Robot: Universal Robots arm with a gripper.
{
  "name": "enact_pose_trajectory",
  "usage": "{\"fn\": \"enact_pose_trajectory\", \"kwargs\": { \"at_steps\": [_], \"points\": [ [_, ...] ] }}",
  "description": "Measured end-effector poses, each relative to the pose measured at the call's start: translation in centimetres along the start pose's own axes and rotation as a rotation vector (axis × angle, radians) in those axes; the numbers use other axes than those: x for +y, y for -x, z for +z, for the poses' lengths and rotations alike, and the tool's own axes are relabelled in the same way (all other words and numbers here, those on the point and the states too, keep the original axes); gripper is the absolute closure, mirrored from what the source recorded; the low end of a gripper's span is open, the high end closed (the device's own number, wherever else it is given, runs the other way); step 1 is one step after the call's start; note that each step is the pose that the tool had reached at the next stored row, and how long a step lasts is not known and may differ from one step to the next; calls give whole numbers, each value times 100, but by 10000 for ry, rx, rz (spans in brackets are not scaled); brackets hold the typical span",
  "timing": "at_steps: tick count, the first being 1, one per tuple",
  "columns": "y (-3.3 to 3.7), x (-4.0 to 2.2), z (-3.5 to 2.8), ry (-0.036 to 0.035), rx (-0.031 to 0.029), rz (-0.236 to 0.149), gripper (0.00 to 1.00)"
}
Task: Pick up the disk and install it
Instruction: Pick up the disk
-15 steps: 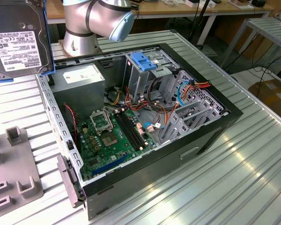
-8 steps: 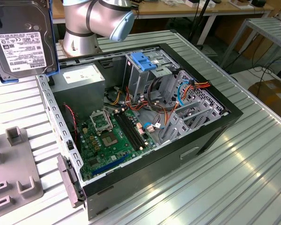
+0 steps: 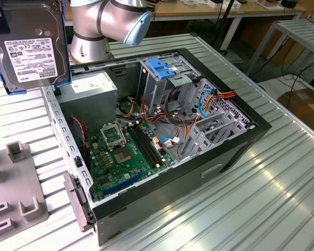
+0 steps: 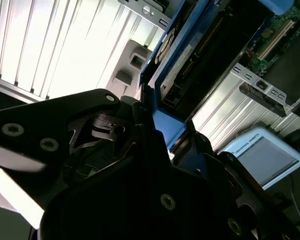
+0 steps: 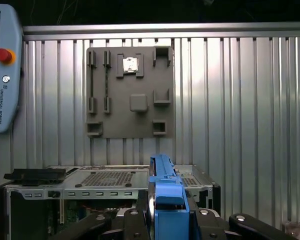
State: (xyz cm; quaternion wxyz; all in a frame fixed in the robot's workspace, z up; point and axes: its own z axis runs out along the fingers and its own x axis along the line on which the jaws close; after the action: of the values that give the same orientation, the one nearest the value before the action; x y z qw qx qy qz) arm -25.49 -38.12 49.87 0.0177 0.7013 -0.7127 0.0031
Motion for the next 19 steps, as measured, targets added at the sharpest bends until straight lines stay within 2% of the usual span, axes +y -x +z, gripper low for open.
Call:
{"fn": "enact_pose_trajectory", "kwargs": {
  "at_steps": [2, 4, 8, 10, 15, 16, 19],
  "points": [
    [-8, -35, 0, 0, 0, 0, 63],
    [-12, -120, -2, 0, 0, -1, 63],
    [-10, -250, -4, 0, 0, 0, 63],
    [-8, -362, -7, 0, 0, -1, 63],
    [-5, -546, -10, 1, 0, 0, 63],
    [-4, -614, -11, 1, 0, 0, 63],
    [-3, -726, -13, 1, 0, 0, 63]
  ]
}}
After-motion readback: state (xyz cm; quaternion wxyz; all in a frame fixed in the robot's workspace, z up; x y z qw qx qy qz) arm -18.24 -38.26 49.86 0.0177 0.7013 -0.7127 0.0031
